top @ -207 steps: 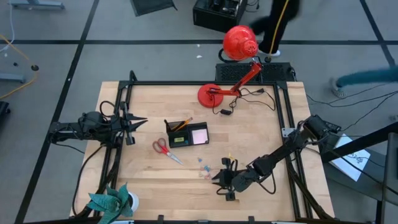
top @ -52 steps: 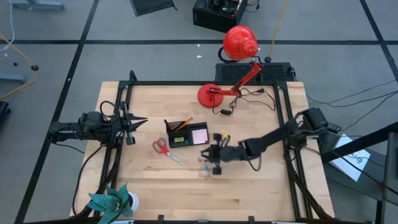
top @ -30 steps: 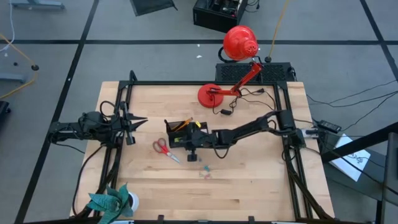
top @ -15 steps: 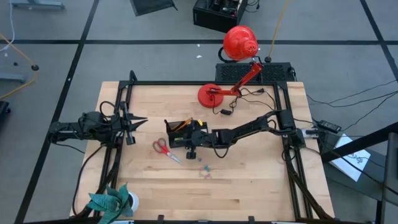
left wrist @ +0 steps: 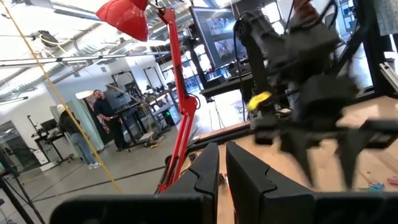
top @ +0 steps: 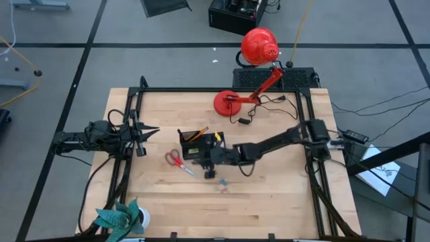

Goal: Pick and place office supplies into organizer
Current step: Put the blue binder clip into the mesh desk organizer

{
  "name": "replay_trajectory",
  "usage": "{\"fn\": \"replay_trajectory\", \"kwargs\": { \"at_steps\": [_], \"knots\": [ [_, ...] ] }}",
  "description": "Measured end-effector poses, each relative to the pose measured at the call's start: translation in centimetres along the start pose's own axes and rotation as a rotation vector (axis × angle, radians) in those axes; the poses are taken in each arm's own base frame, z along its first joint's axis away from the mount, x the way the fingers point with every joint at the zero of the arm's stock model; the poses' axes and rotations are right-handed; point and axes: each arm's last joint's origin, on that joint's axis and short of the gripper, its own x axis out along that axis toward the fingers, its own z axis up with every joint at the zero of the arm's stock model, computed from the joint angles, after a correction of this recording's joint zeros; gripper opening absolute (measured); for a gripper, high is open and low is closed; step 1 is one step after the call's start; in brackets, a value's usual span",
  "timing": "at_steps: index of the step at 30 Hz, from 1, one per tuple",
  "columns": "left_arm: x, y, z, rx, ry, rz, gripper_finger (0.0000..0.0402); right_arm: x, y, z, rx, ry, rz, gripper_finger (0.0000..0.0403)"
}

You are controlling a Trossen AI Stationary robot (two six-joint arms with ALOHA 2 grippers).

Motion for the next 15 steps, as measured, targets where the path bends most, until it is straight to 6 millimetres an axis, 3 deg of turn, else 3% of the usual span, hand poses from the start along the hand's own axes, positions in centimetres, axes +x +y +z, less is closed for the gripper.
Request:
{"fn": "replay_trajectory", "kwargs": {
  "at_steps": [6, 11, 15],
  "knots": [
    [0.0, 0.0, 0.0, 0.000, -0.001, 0.000, 0.0035, -3.3, 3.9, 1.2, -0.089, 0.019, 0.103, 0.0097],
    [0.0, 0.0, 0.0, -0.008, -0.001, -0.001, 0.0035, -4.7, 6.8, 0.7, -0.096, 0.070, 0.168, 0.0013],
    [0.0, 0.0, 0.0, -0.014, -0.001, -0.001, 0.0035, -5.4, 8.0, -0.3, -0.060, 0.128, 0.121, 0.0012]
  ]
}}
